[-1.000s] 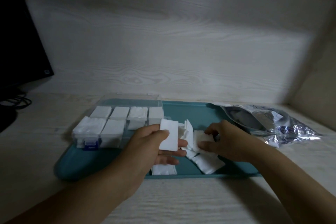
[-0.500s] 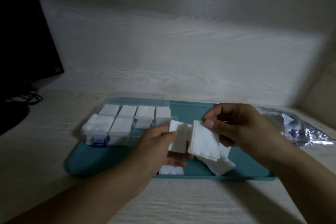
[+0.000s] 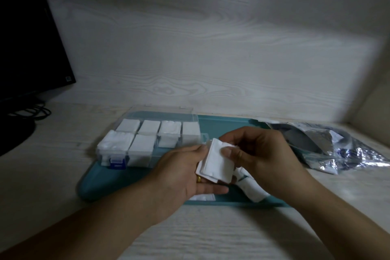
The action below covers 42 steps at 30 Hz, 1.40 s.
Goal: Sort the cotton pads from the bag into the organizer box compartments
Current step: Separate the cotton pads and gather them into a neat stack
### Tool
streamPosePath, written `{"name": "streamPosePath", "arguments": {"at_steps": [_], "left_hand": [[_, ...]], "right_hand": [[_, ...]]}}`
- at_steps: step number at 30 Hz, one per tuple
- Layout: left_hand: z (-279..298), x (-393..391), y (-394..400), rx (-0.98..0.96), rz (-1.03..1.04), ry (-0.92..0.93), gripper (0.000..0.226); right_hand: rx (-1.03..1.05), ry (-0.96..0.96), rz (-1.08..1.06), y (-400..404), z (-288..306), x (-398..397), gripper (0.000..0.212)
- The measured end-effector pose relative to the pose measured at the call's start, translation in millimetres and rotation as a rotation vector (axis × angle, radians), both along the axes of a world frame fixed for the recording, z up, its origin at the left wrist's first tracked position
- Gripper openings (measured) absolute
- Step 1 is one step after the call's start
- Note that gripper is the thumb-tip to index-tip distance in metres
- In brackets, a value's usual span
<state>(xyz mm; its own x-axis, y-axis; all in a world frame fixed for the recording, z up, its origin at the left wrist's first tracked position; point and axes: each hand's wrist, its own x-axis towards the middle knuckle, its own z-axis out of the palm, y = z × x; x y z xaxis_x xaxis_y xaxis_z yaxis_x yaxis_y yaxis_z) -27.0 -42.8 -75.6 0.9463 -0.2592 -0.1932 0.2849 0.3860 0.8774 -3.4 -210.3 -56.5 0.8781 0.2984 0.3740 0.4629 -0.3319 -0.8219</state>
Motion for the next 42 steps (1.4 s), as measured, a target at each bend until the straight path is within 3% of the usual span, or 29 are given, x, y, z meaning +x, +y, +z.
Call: {"name": "streamPosePath", "arguments": {"at_steps": [7, 17, 24, 29, 33, 37, 42], "left_hand": [[-3, 0, -2, -0.056, 0.007, 0.021, 0.034], [-1, -5, -4, -0.117, -0.057, 0.045, 0.037], [-4, -3, -4, -0.074, -0.06, 0.001, 0.038], [-10, -2, -6, 0.03, 0.026, -0.045, 0.028], [-11, -2, -6, 0.128, 0.073, -0.129, 0.022], [-10, -2, -7, 0.234, 0.102, -0.182, 0.016], [-9, -2, -3, 0.54, 0.187, -0.391, 0.012]], "right_hand": [[0.232, 0.191, 0.08, -3, 7, 0, 0.01], [0.129, 0.108, 0.005, 8, -6, -7, 0.011], [-0.12, -0.111, -0.12, 3, -14, -5, 0.015], [-0.237, -0.244, -0.187, 1, -15, 0, 0.013], [-0.184, -0.081, -0.149, 0, -11, 4, 0.013], [-0.16, -0.104, -0.156, -1, -11, 3, 0.007], [-0.018, -0.016, -0.104, -1, -11, 8, 0.007]]}}
